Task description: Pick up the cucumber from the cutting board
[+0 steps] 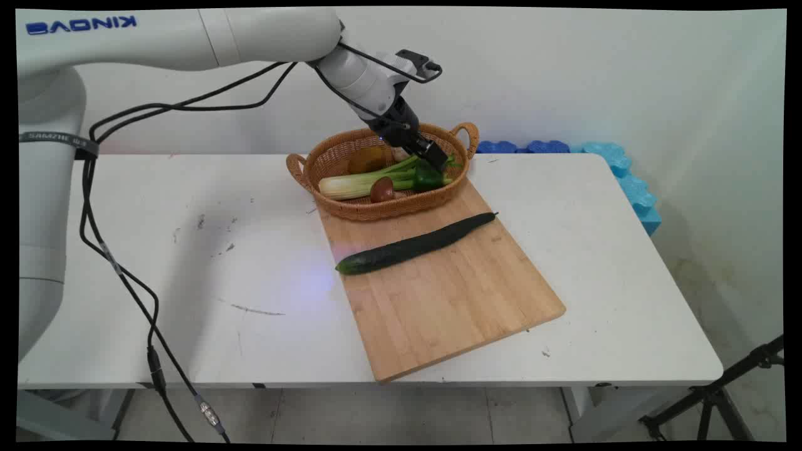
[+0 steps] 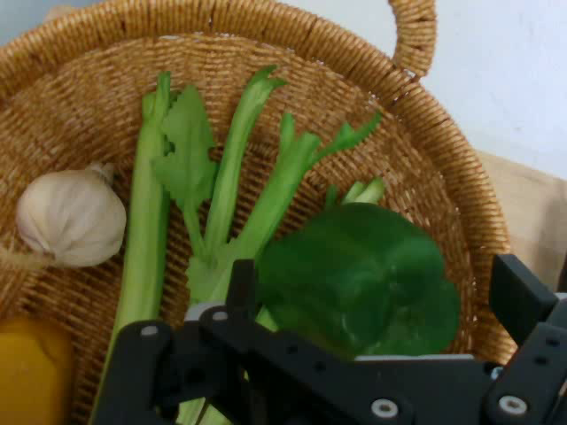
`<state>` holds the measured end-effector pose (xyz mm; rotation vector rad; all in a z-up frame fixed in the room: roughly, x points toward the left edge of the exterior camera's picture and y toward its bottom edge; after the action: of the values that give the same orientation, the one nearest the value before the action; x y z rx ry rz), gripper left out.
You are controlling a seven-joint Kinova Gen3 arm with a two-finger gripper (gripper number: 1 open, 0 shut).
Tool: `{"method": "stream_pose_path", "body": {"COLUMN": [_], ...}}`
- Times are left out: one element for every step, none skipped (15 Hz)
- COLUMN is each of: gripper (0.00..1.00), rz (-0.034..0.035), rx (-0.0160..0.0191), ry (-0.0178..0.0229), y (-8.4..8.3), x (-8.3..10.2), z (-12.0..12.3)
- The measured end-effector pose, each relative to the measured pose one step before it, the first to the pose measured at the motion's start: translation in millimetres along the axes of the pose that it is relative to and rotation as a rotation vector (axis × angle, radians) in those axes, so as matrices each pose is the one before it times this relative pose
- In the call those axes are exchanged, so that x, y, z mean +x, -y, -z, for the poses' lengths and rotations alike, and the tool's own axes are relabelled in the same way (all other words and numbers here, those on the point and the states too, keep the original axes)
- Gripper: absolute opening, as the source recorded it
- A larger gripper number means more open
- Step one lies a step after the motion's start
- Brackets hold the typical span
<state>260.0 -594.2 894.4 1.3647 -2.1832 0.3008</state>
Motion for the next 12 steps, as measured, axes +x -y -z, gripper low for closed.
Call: {"method": "stream_pose_path", "body": {"gripper": [1.00, 1.00, 1.00, 1.00, 1.00, 1.00, 1.00, 1.00, 1.00, 1.00, 1.00, 1.00], "rz": [-0.00230, -0.00285, -0.00261, -0.00449, -0.00352, -0.00446, -0.00601, -0.00326, -0.00281, -0.00530, -0.00311, -0.00424], "rx": [-0.00431, -0.00522, -0.00354, -0.00538, -0.00265, -0.00447, -0.00634, -0.00790, -0.00713, -0.00889, -0.00689, -0.00479], "ry": [-0.00887, -0.00836, -0.00725, -0.00877, -0.00572, -0.00812, -0.00873, -0.00785, -0.00455, -0.00288, -0.00089, 0.00048], "y": [-2.38, -2.97, -2.47, -4.23, -2.93, -4.52, -5.98, -5.78, -5.17, -6.11, -5.35, -4.06], "x": [0.87, 1.79, 1.97, 3.13, 2.23, 3.21, 3.18, 1.89, 0.50, -0.85, -2.39, -3.39], "z": [3.04, 4.01, 3.63, 6.65, 5.22, 9.13, 11.51, 12.65, 10.75, 11.72, 11.41, 9.09]}}
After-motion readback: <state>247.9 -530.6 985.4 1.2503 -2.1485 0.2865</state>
